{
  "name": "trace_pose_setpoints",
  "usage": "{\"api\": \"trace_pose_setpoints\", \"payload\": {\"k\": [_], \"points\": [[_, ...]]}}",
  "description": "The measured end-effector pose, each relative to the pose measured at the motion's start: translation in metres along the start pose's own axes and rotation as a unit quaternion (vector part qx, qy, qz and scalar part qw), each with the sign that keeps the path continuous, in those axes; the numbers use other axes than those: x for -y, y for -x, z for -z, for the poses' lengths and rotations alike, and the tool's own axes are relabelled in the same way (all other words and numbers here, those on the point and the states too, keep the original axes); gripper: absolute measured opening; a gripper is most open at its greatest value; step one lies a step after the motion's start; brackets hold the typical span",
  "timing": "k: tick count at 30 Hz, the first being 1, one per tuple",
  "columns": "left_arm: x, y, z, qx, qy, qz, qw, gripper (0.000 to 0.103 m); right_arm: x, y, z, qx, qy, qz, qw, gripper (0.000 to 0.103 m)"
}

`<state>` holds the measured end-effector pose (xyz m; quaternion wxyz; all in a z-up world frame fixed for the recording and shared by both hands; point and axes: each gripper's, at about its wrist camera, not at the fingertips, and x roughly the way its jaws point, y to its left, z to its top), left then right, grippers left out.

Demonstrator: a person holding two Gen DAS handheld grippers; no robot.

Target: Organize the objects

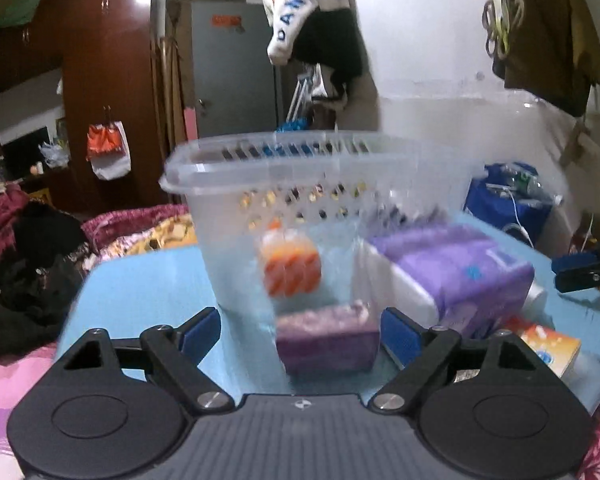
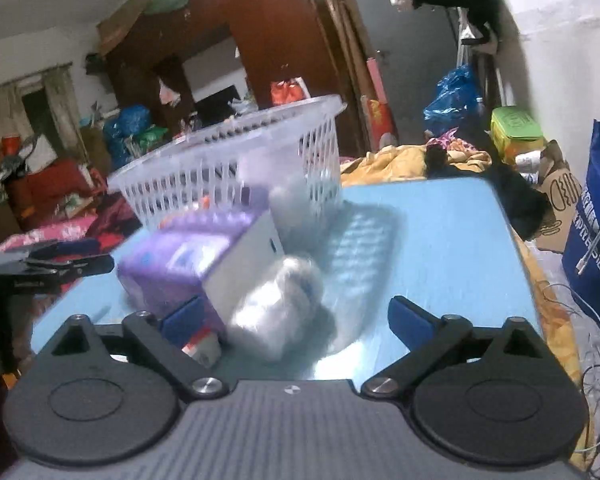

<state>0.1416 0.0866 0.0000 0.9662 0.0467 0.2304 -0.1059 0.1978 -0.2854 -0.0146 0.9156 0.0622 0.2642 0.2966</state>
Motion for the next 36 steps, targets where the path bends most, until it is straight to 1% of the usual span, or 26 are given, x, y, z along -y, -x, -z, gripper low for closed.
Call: {"api": "trace_pose_setpoints", "payload": {"k": [1, 3, 6, 8, 11, 14, 16, 18, 19, 20, 21, 23, 26, 28, 30, 32, 34, 35, 36], "points": [[-0.001, -0.002, 0.002, -0.003, 0.003, 0.005, 1.0, 0.09, 0.0, -0.005, 0.0, -0.003, 0.0, -0.006, 1.0, 0.096], [-0.002, -0.005, 0.006, -0.007, 0.008, 0.007, 0.9999, 0.09, 0.0, -0.01, 0.0, -0.009, -0.003, -0.02, 1.0, 0.089], [-0.001, -0.012, 0.007, -0.012, 0.008, 0.008, 0.9999, 0.09, -0.005, -0.019, -0.002, -0.012, 0.006, -0.026, 1.0, 0.085], [0.002, -0.016, 0.009, -0.016, 0.006, 0.003, 0.9998, 0.09, -0.01, -0.021, 0.002, -0.016, 0.011, -0.026, 0.999, 0.082], [0.008, -0.023, 0.007, -0.026, 0.012, 0.009, 0.9995, 0.089, -0.013, -0.02, 0.008, -0.017, 0.015, -0.038, 0.999, 0.081], [0.018, -0.029, 0.008, -0.034, -0.014, -0.013, 0.9992, 0.089, -0.02, -0.016, 0.01, -0.016, 0.035, -0.029, 0.999, 0.078], [0.019, -0.033, 0.009, -0.044, -0.016, -0.017, 0.9988, 0.089, -0.02, -0.014, 0.01, -0.016, 0.038, -0.027, 0.999, 0.074], [0.018, -0.033, 0.01, -0.043, -0.013, -0.015, 0.9989, 0.089, -0.02, -0.011, 0.011, -0.016, 0.044, -0.024, 0.999, 0.067], [0.016, -0.032, 0.011, -0.039, -0.008, -0.012, 0.9991, 0.088, -0.02, -0.009, 0.012, -0.015, 0.046, -0.022, 0.999, 0.066], [0.013, -0.03, 0.012, -0.035, -0.002, -0.007, 0.9994, 0.081, -0.019, -0.007, 0.012, -0.015, 0.048, -0.02, 0.999, 0.061], [0.01, -0.029, 0.013, -0.032, 0.004, 0.001, 0.9995, 0.076, -0.019, -0.006, 0.012, -0.015, 0.049, -0.018, 0.998, 0.06], [0.008, -0.026, 0.015, -0.028, 0.007, 0.004, 0.9996, 0.076, -0.018, -0.005, 0.013, -0.014, 0.05, -0.017, 0.999, 0.06], [0.009, -0.02, 0.016, -0.011, 0.001, 0.007, 0.9999, 0.076, -0.019, -0.006, 0.012, -0.013, 0.049, -0.015, 0.999, 0.06], [0.011, -0.02, 0.017, -0.012, -0.006, 0.005, 0.9999, 0.076, -0.023, -0.008, 0.011, -0.012, 0.053, -0.009, 0.998, 0.061], [0.01, -0.021, 0.015, -0.013, -0.009, 0.008, 0.9998, 0.076, -0.026, -0.01, 0.011, -0.015, 0.06, -0.003, 0.998, 0.065], [0.014, -0.023, 0.014, -0.014, -0.019, 0.007, 0.9997, 0.077, -0.028, -0.013, 0.011, -0.016, 0.065, -0.001, 0.998, 0.067], [0.017, -0.024, 0.014, -0.015, -0.027, 0.005, 0.9995, 0.077, -0.028, -0.013, 0.012, -0.015, 0.068, 0.0, 0.998, 0.065], [0.019, -0.023, 0.013, -0.012, -0.027, 0.005, 0.9995, 0.076, -0.028, -0.011, 0.012, -0.015, 0.07, 0.002, 0.997, 0.06], [0.019, -0.022, 0.013, -0.008, -0.027, 0.003, 0.9996, 0.076, -0.029, -0.009, 0.013, -0.014, 0.074, 0.007, 0.997, 0.059]]}}
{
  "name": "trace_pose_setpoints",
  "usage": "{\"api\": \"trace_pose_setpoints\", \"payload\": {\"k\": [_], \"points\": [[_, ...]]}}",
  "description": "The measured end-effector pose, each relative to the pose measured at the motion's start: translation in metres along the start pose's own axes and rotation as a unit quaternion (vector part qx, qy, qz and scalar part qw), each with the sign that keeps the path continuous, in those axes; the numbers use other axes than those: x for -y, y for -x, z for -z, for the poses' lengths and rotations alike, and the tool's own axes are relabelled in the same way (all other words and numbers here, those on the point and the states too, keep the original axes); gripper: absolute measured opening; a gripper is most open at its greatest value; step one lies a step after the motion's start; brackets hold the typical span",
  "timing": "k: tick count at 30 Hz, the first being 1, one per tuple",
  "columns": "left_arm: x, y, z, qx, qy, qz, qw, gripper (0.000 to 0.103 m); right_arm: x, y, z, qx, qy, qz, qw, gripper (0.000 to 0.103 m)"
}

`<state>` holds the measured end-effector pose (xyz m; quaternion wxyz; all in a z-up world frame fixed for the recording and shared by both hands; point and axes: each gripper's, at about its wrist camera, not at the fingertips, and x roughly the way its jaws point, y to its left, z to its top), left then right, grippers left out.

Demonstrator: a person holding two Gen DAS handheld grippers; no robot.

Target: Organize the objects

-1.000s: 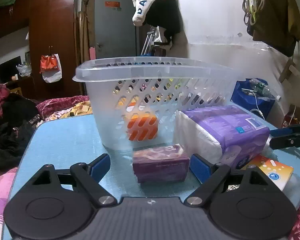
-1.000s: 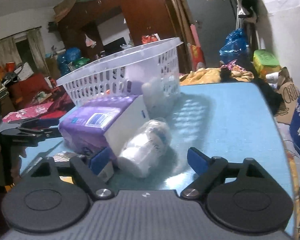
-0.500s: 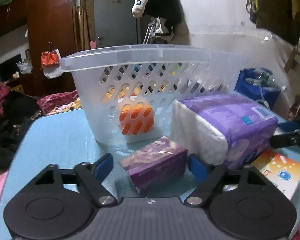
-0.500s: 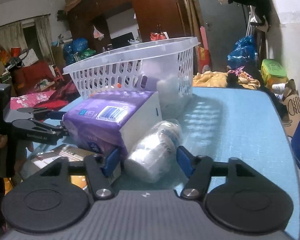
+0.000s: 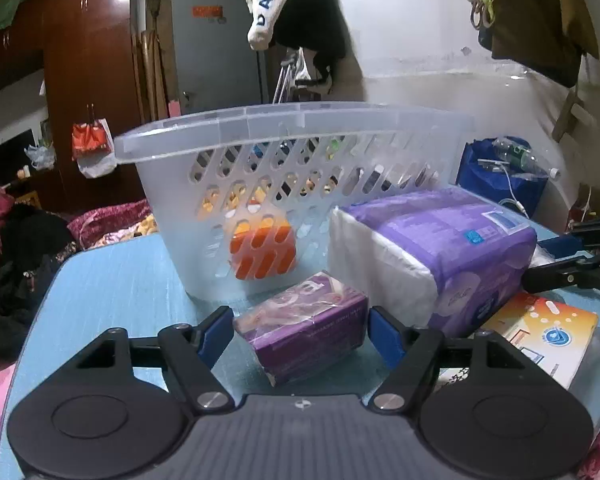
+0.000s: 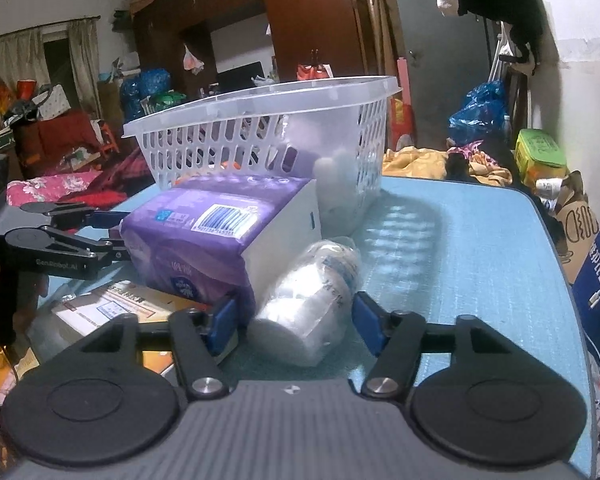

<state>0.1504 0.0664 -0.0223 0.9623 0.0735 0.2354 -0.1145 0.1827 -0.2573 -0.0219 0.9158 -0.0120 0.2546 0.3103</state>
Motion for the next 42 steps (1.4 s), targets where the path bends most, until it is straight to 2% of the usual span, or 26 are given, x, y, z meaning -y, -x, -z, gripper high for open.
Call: {"api": "trace_pose_setpoints", "payload": {"k": [9, 16, 19, 23, 26, 29, 31, 34, 36, 42], "points": [[-0.008, 0.022, 0.006, 0.057, 0.018, -0.008, 0.9982, 0.074, 0.008, 0.024, 0.002, 0.04, -0.007, 0.012, 0.999, 0.057], [-0.022, 0.061, -0.004, 0.121, 0.05, -0.019, 0.9912, 0.074, 0.014, 0.048, -0.013, 0.093, -0.009, 0.018, 0.995, 0.056], [-0.024, 0.082, -0.029, 0.148, 0.048, -0.022, 0.9876, 0.074, 0.005, 0.059, -0.035, 0.123, 0.011, 0.018, 0.992, 0.055], [-0.026, 0.089, -0.081, 0.167, 0.041, -0.027, 0.9847, 0.074, -0.013, 0.056, -0.083, 0.144, 0.045, 0.012, 0.989, 0.055], [-0.027, 0.072, -0.12, 0.152, 0.039, -0.037, 0.9868, 0.074, -0.03, 0.037, -0.12, 0.136, 0.065, 0.013, 0.988, 0.054], [-0.027, 0.041, -0.147, 0.109, 0.041, -0.042, 0.9923, 0.074, -0.043, 0.003, -0.149, 0.102, 0.073, 0.02, 0.992, 0.054], [-0.027, 0.015, -0.157, 0.069, 0.041, -0.045, 0.9957, 0.074, -0.045, -0.027, -0.163, 0.07, 0.072, 0.043, 0.994, 0.054], [-0.027, -0.018, -0.162, 0.027, 0.043, -0.05, 0.9975, 0.074, -0.037, -0.065, -0.175, 0.026, 0.049, 0.059, 0.997, 0.054], [-0.03, -0.036, -0.162, 0.0, 0.051, -0.053, 0.9973, 0.074, -0.031, -0.078, -0.174, 0.011, 0.038, 0.064, 0.997, 0.054], [-0.043, -0.054, -0.148, -0.037, 0.07, -0.06, 0.9951, 0.074, -0.015, -0.094, -0.167, -0.017, 0.012, 0.069, 0.997, 0.054]]}}
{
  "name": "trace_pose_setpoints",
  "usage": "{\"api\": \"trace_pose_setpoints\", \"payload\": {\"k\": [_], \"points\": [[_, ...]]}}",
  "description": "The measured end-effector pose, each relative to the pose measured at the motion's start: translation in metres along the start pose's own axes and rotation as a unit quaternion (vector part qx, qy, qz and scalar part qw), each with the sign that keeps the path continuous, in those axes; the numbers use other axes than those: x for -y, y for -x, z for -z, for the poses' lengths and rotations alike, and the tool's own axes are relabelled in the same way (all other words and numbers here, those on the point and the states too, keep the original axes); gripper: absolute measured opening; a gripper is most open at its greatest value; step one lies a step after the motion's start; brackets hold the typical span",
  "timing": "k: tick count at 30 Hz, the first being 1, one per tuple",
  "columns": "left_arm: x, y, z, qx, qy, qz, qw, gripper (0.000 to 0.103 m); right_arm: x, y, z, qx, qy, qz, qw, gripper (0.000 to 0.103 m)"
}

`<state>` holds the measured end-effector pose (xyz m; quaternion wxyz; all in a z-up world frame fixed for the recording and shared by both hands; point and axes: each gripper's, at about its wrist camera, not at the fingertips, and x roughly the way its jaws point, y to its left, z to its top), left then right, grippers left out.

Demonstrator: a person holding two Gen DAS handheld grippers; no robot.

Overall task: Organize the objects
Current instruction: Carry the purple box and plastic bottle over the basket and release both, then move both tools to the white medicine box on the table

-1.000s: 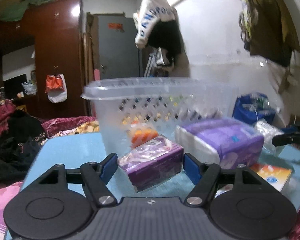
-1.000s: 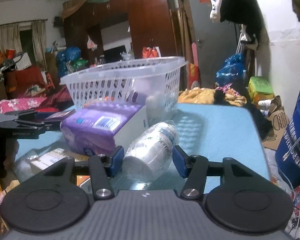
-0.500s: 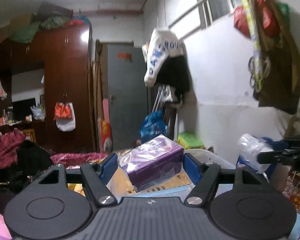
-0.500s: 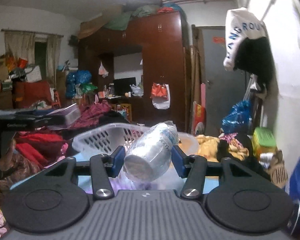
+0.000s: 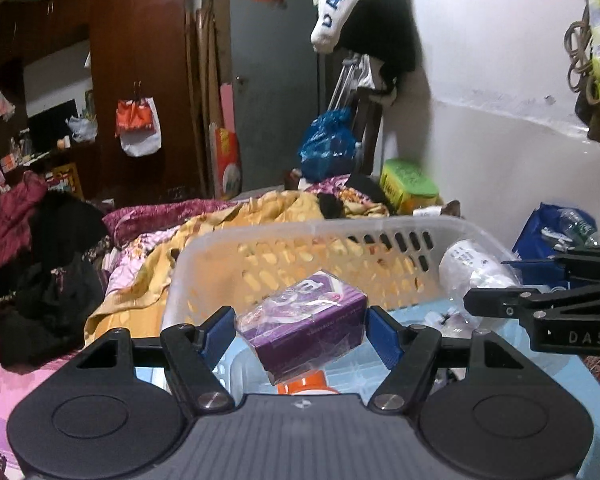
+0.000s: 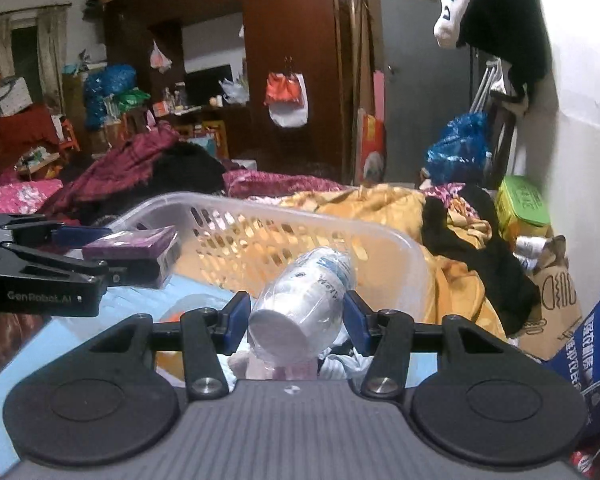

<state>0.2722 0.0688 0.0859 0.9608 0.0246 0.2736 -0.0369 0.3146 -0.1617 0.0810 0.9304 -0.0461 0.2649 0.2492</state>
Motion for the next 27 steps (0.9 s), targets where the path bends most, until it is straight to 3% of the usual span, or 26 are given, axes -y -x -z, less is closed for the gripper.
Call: {"api": "trace_pose_setpoints", "payload": {"k": [7, 9, 10, 12, 14, 17, 22, 27], "points": [[-0.004, -0.005, 0.009, -0.002, -0.001, 0.0, 1.0, 0.075, -0.005, 0.004, 0.003, -0.011, 0.002, 0.006, 1.0, 0.055], [0.003, -0.005, 0.009, 0.007, -0.017, -0.008, 0.9998, 0.076, -0.005, 0.006, 0.003, -0.008, 0.001, 0.005, 1.0, 0.061], [0.006, -0.003, 0.009, 0.013, -0.026, -0.008, 0.9995, 0.077, -0.004, 0.01, 0.003, -0.002, 0.001, 0.005, 1.0, 0.064], [0.008, 0.009, 0.012, 0.037, -0.03, -0.007, 0.9988, 0.087, -0.004, 0.025, 0.003, 0.027, 0.005, 0.009, 1.0, 0.095], [0.007, 0.024, 0.014, 0.058, -0.022, 0.002, 0.9981, 0.091, -0.004, 0.047, 0.009, 0.06, 0.011, 0.008, 0.998, 0.103], [0.005, 0.049, 0.021, 0.086, -0.014, 0.021, 0.996, 0.103, 0.001, 0.076, 0.024, 0.073, 0.012, -0.018, 0.997, 0.103], [-0.001, 0.091, 0.056, 0.122, -0.002, 0.06, 0.9907, 0.103, 0.017, 0.12, 0.058, 0.104, 0.009, -0.034, 0.994, 0.103], [-0.005, 0.126, 0.095, 0.139, -0.006, 0.068, 0.9879, 0.103, 0.027, 0.155, 0.073, 0.13, 0.007, -0.025, 0.991, 0.103]]}}
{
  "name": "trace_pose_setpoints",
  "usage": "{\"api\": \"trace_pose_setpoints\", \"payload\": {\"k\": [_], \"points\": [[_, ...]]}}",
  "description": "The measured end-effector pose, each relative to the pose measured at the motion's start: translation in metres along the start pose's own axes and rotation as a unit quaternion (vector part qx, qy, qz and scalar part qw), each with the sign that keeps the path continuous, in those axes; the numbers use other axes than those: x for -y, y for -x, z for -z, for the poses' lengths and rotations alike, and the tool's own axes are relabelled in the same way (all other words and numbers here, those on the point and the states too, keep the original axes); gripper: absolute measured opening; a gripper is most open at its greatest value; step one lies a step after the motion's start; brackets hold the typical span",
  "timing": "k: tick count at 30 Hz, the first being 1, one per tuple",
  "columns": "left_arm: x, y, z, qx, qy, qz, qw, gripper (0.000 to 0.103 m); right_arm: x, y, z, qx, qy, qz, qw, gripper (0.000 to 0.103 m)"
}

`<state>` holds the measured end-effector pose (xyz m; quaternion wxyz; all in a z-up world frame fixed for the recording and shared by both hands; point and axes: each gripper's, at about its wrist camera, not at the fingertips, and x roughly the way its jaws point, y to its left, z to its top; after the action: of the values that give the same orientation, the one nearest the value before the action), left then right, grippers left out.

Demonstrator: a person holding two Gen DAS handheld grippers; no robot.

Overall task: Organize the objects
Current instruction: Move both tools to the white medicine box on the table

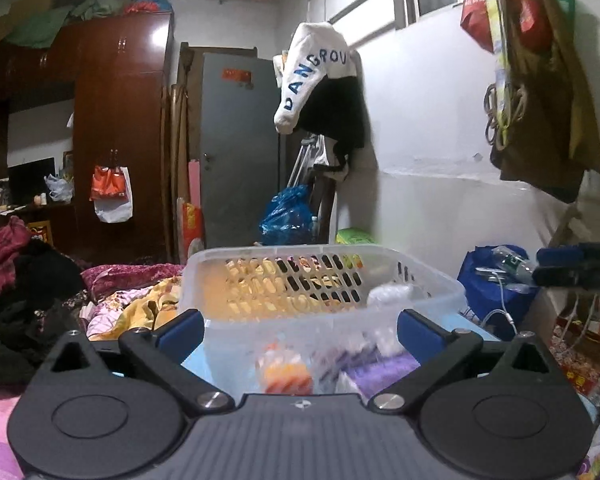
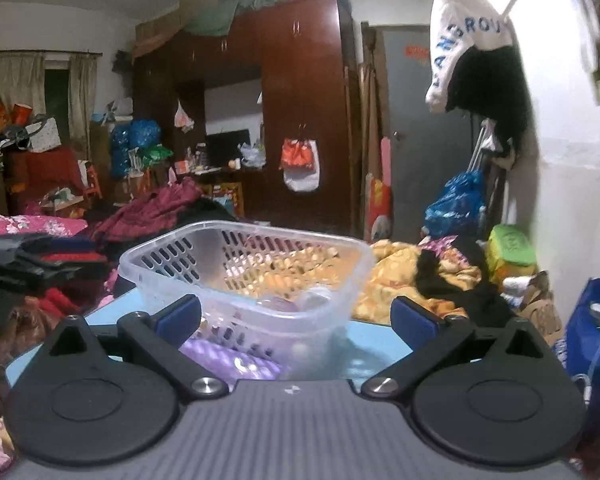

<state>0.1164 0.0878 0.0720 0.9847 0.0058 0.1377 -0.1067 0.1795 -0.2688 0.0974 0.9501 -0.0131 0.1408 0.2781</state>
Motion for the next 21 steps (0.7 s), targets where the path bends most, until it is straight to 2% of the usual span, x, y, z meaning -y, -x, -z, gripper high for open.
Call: {"api": "trace_pose_setpoints", "payload": {"k": [4, 7, 12, 17, 18, 21], "points": [[0.005, 0.023, 0.02, 0.005, -0.008, 0.002, 1.0, 0.103, 0.015, 0.026, 0.001, 0.028, -0.027, -0.008, 0.999, 0.103], [0.008, 0.036, 0.034, 0.0, -0.008, 0.009, 0.9999, 0.103, 0.027, 0.048, 0.011, 0.045, -0.029, 0.011, 0.998, 0.103], [0.006, 0.049, 0.047, 0.001, -0.01, 0.001, 0.9999, 0.103, 0.055, 0.087, 0.019, 0.045, -0.026, 0.088, 0.995, 0.103], [0.004, 0.052, 0.055, -0.005, -0.008, 0.0, 1.0, 0.103, 0.091, 0.138, 0.023, 0.049, -0.04, 0.155, 0.986, 0.103], [0.005, 0.051, 0.057, -0.006, -0.01, 0.0, 0.9999, 0.103, 0.096, 0.143, 0.025, 0.051, -0.046, 0.16, 0.985, 0.103], [0.013, 0.05, 0.069, -0.008, -0.012, 0.007, 0.9999, 0.103, 0.09, 0.14, 0.041, 0.062, -0.057, 0.132, 0.988, 0.103]]}}
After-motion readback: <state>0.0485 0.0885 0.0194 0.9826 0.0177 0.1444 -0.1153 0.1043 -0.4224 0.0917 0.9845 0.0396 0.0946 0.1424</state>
